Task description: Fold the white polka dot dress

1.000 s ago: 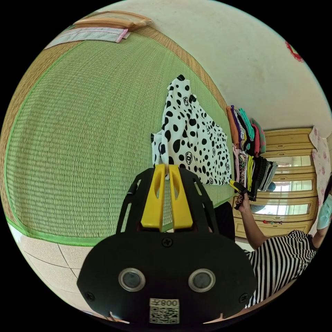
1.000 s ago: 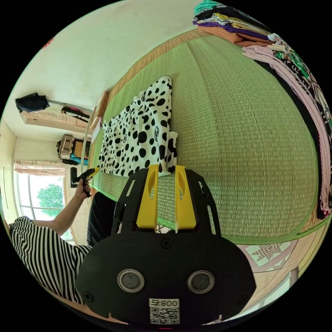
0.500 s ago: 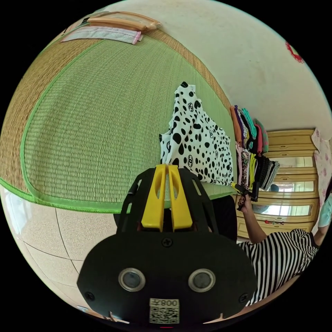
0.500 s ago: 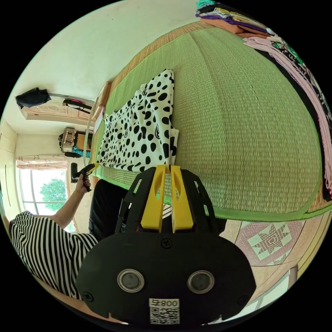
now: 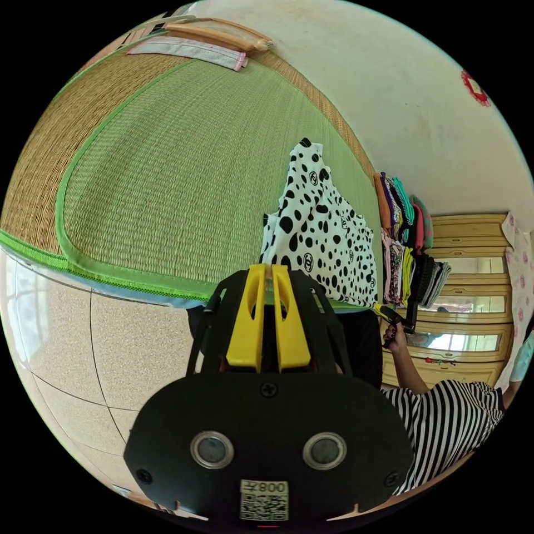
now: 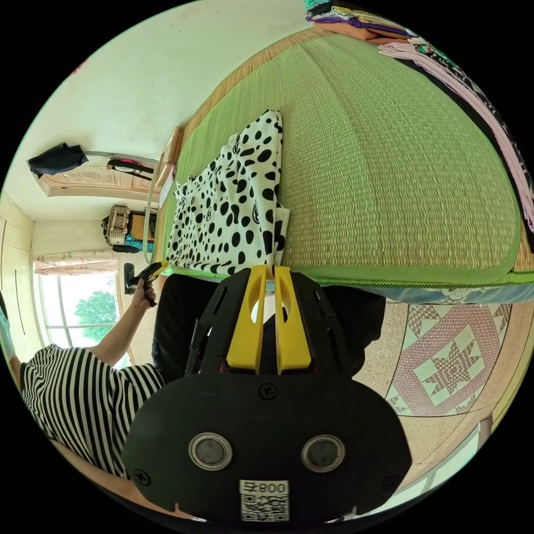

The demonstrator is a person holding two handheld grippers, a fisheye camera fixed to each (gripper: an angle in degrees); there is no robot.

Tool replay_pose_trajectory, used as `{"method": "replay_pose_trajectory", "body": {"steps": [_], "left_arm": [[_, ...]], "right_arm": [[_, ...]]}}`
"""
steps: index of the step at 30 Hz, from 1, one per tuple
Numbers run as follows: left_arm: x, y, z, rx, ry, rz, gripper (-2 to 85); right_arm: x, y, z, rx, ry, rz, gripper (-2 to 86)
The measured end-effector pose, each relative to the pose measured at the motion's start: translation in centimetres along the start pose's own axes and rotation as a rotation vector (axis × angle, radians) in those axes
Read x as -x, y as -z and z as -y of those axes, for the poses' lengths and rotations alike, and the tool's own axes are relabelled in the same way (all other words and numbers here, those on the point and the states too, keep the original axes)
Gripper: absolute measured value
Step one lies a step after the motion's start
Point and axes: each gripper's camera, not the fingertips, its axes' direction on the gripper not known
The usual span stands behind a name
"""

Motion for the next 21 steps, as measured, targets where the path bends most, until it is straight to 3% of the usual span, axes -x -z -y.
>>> {"method": "replay_pose_trajectory", "body": {"steps": [5, 12, 21], "left_arm": [[-5.2, 2.1, -0.4, -0.048, 0.011, 0.041, 1.6], [-16.1, 1.3, -0.4, -0.056, -0.092, -0.035, 1.3], [-45.7, -13.7, 0.3, 0.296, -0.571, -0.179, 2.3]], "right_arm": [[0.1, 1.0, -0.9, -0.025, -0.002, 0.027, 2.2], [-0.4, 1.9, -2.4, -0.059, -0.02, 0.089, 2.2], [-0.9, 3.0, -4.0, -0.084, -0.013, 0.157, 2.2]]}}
